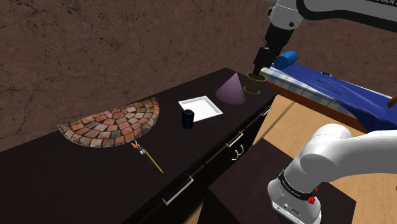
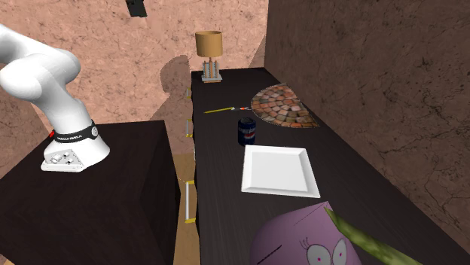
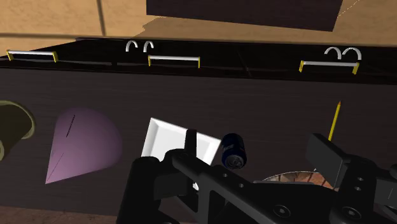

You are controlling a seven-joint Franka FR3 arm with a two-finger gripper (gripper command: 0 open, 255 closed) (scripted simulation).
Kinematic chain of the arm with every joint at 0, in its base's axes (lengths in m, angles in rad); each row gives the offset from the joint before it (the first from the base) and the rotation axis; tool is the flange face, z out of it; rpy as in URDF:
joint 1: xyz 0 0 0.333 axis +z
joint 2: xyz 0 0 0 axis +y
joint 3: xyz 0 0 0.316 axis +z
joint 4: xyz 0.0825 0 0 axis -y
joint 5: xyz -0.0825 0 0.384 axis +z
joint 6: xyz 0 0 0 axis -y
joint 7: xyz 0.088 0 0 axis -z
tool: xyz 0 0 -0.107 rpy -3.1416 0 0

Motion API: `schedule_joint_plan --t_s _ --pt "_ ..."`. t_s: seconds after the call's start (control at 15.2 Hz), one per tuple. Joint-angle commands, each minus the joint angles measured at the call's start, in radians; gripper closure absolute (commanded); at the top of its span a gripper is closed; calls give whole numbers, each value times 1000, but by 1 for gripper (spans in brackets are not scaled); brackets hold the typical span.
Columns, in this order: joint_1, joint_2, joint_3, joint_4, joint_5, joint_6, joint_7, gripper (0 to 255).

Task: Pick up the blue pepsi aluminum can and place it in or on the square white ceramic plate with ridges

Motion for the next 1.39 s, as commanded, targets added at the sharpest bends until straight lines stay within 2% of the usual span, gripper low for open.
schedule_joint_plan --t_s 0.0,0.66,1.32 --pt "0 0 0 0 0 0 0 0" --pt "7 272 12 -49 21 291 42 0" --pt "14 621 24 33 34 527 75 0"
